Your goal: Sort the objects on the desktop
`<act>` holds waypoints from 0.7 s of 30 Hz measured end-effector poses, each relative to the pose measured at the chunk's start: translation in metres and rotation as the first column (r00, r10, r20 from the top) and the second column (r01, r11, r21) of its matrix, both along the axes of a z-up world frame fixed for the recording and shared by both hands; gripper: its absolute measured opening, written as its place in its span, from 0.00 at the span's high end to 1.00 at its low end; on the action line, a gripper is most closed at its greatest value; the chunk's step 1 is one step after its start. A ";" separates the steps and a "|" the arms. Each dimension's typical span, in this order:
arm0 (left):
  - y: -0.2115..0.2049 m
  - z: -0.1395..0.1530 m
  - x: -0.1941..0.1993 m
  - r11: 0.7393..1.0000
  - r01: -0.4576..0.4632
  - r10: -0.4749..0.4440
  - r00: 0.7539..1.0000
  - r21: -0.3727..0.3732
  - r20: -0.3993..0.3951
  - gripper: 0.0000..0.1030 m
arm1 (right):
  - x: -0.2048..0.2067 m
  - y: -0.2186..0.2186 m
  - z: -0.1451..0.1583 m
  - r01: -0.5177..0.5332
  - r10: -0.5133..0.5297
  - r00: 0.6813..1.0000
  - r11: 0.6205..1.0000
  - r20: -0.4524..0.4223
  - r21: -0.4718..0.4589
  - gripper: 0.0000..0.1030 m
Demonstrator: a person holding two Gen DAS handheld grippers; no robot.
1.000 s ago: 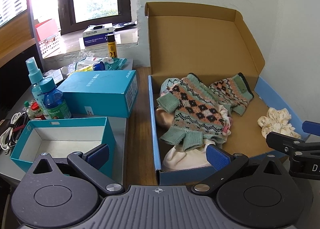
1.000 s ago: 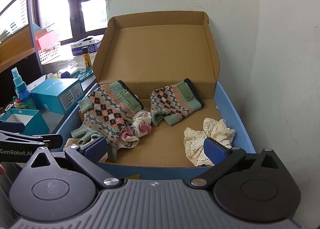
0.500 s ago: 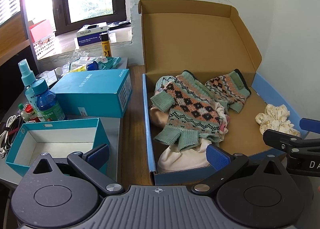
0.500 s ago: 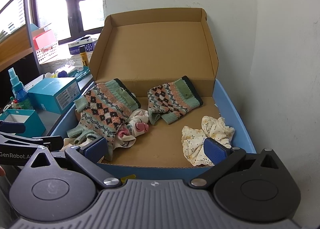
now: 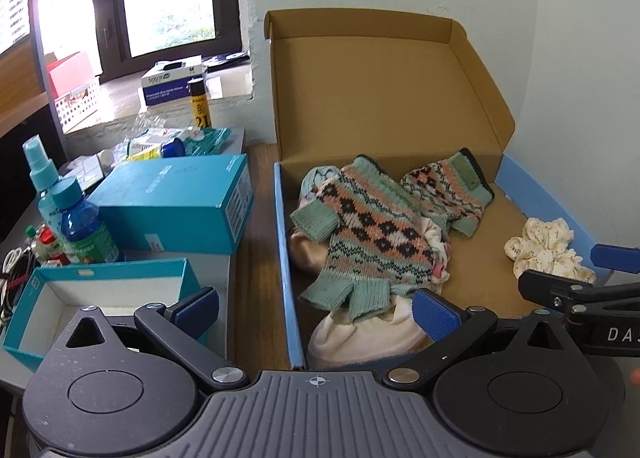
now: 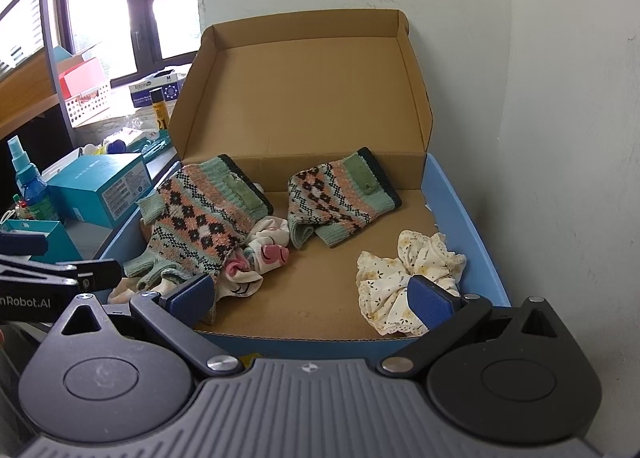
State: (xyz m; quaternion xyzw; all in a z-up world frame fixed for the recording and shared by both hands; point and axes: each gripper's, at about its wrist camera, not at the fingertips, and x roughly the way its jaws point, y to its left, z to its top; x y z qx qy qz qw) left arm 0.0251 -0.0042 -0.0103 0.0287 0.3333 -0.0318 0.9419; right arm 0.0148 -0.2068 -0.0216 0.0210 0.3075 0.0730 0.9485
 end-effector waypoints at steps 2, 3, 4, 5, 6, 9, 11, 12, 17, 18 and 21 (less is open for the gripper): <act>0.001 0.002 0.005 1.000 0.008 -0.008 1.000 -0.003 0.008 0.00 | 0.002 -0.001 0.001 -0.003 0.003 1.000 1.000 0.001 -0.001 0.00; 0.001 0.003 0.007 1.000 0.011 -0.011 1.000 -0.004 0.009 0.00 | 0.003 -0.002 0.001 -0.005 0.005 1.000 1.000 0.001 -0.002 0.00; 0.001 0.004 0.010 1.000 0.016 -0.016 1.000 -0.005 0.012 0.00 | 0.004 -0.003 0.001 -0.006 0.006 1.000 1.000 0.001 -0.003 0.00; 0.001 0.005 0.014 1.000 0.022 -0.022 1.000 -0.005 0.014 0.00 | 0.005 -0.003 0.002 -0.008 0.008 1.000 1.000 0.001 -0.004 0.00; 0.001 0.006 0.017 1.000 0.029 -0.029 0.999 -0.005 0.016 0.00 | 0.006 -0.004 0.002 -0.010 0.010 1.000 1.000 0.001 -0.004 0.00; -0.004 0.004 0.028 0.998 0.064 -0.064 0.998 0.003 0.021 0.00 | 0.011 -0.007 0.001 -0.010 0.010 1.000 1.000 -0.003 -0.007 0.00; -0.007 0.003 0.035 0.996 0.089 -0.089 0.996 0.008 0.025 0.00 | 0.015 -0.009 0.000 -0.009 0.009 1.000 1.000 -0.008 -0.008 0.00; -0.009 0.003 0.038 0.995 0.101 -0.102 0.994 0.011 0.026 0.00 | 0.016 -0.010 -0.001 -0.008 0.008 1.000 1.000 -0.010 -0.008 0.00; -0.018 -0.001 0.056 0.986 0.162 -0.163 0.986 0.025 0.034 0.00 | 0.023 -0.016 -0.003 -0.001 0.001 1.000 1.000 -0.014 -0.001 0.00; -0.020 -0.001 0.060 0.984 0.175 -0.175 0.984 0.028 0.035 0.00 | 0.024 -0.017 -0.004 0.003 -0.003 1.000 1.000 -0.014 0.000 0.00; -0.025 -0.003 0.069 0.977 0.209 -0.210 0.977 0.035 0.040 0.00 | 0.028 -0.023 -0.005 0.016 -0.016 1.000 1.000 -0.015 0.005 0.00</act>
